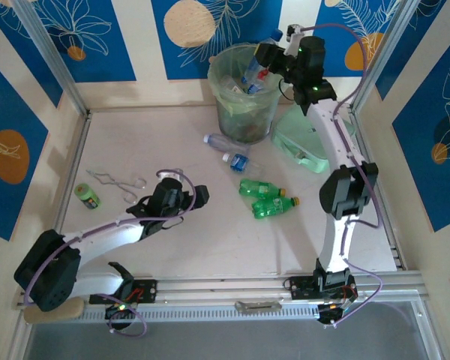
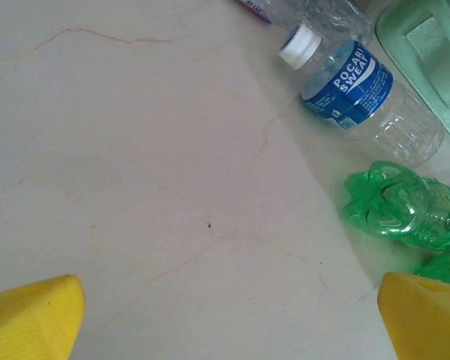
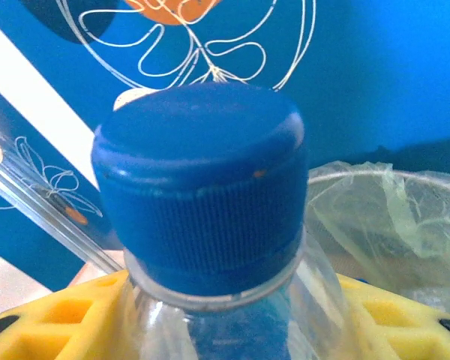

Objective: Put the plastic bottles in the bin

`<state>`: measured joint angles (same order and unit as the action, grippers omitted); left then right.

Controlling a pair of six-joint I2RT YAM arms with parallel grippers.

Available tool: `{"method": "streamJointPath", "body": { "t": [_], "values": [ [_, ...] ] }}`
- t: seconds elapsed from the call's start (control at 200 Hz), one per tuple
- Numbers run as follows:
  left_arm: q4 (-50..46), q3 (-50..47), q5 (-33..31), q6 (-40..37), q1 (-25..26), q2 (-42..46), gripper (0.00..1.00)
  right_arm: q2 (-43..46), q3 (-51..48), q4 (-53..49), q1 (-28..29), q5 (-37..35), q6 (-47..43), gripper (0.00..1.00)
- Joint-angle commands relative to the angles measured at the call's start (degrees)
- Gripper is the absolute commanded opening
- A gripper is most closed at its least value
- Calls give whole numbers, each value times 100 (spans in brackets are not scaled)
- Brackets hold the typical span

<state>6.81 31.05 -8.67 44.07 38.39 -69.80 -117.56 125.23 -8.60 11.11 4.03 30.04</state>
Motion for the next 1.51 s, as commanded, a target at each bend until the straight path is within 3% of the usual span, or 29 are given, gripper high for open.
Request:
{"method": "streamJointPath", "body": {
  "t": [0.0,0.225,0.335,0.51,0.835,1.055,1.331,1.501],
  "values": [
    [-209,-133,-107,-59,-94,294,100,-597,968,-709,-39,9,196,54],
    [-456,-199,-264,-215,-133,630,100,-1770,2715,-1727,8,405,425,56],
    [-427,-298,-293,-185,-146,735,100,-1784,2659,-1767,27,394,443,60],
    [-426,-370,-251,-145,-156,797,100,-1717,2671,-1745,3,320,451,78],
    [-310,-347,-197,-110,-157,724,100,-1268,2716,-2235,-68,187,13,85],
    [-316,-265,-188,-118,-164,635,100,-270,1345,-2368,9,175,-521,88],
    [-343,-147,-418,-39,-167,455,100,1798,-2185,-1541,184,196,-754,90],
    [19,0,-175,-81,-174,34,100,2843,-3966,-1708,286,19,-661,91]
  ]
}}
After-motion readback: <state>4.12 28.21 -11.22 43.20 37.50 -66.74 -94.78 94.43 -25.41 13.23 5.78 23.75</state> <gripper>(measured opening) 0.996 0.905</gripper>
